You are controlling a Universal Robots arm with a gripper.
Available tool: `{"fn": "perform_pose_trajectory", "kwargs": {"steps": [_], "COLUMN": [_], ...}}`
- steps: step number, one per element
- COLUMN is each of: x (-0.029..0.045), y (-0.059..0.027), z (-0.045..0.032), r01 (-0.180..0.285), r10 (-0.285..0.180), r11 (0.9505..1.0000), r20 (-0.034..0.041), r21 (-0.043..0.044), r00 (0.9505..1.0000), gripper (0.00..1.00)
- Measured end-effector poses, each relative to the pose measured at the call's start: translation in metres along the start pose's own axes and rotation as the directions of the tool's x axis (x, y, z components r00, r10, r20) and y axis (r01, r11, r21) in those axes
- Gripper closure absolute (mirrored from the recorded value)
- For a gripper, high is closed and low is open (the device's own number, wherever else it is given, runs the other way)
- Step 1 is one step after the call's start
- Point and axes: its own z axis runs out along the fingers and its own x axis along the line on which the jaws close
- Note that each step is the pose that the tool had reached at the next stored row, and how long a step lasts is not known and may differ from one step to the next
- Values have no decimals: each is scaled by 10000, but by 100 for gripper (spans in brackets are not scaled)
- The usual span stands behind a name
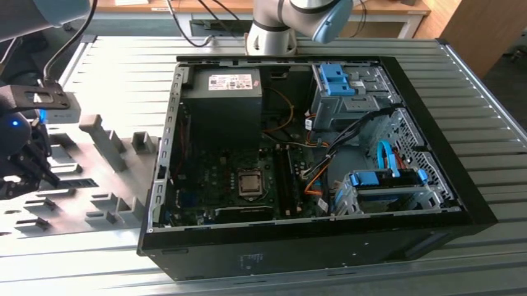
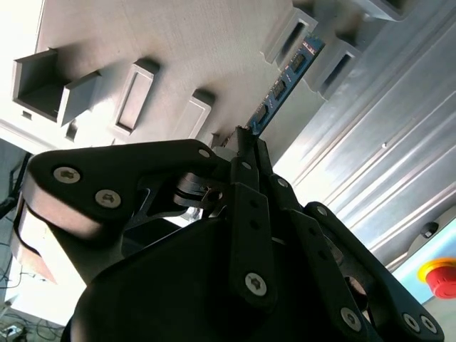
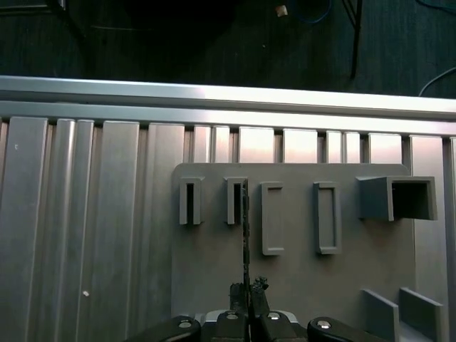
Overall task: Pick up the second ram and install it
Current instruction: 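Pick up the second ram and move it above second insertion slot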
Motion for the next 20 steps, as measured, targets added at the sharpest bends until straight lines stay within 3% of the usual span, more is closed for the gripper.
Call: {"fn": "perform_pose_trajectory", "kwargs": {"steps": [20], "x": [-14], "y": [16], "z": [-225], "r01": [0], "r10": [0], "r11": [10000], "r20": [-1], "r21": [-1], "r00": [10000], "gripper": [86]}}
